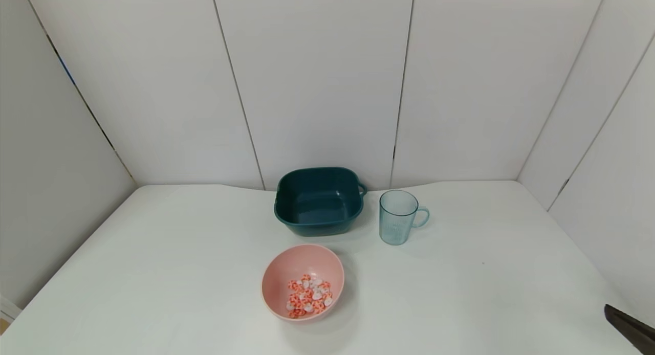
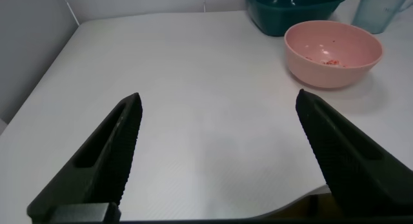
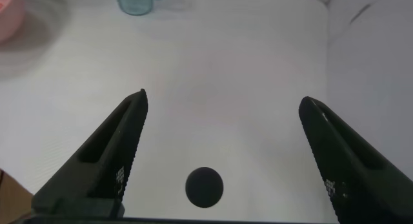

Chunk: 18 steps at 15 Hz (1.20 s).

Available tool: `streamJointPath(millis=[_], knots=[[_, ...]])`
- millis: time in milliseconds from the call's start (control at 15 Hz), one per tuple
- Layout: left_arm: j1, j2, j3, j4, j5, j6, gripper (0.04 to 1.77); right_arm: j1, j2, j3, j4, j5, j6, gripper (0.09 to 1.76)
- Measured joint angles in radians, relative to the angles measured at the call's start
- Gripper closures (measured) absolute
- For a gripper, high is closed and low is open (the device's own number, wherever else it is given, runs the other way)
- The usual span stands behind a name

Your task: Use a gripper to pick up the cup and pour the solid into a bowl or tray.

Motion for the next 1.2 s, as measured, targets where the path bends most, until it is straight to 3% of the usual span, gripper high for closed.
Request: streamJointPath(millis=[667, 1200], knots=[[0.0, 0.0, 0.0, 0.0, 0.0, 0.0, 0.09, -0.312, -0.289, 0.008, 0.144, -0.01, 0.018, 0.15], [0.0, 0.0, 0.0, 0.0, 0.0, 0.0, 0.09, -0.341, -0.578, 0.117, 0.209, 0.018, 0.019, 0.14]])
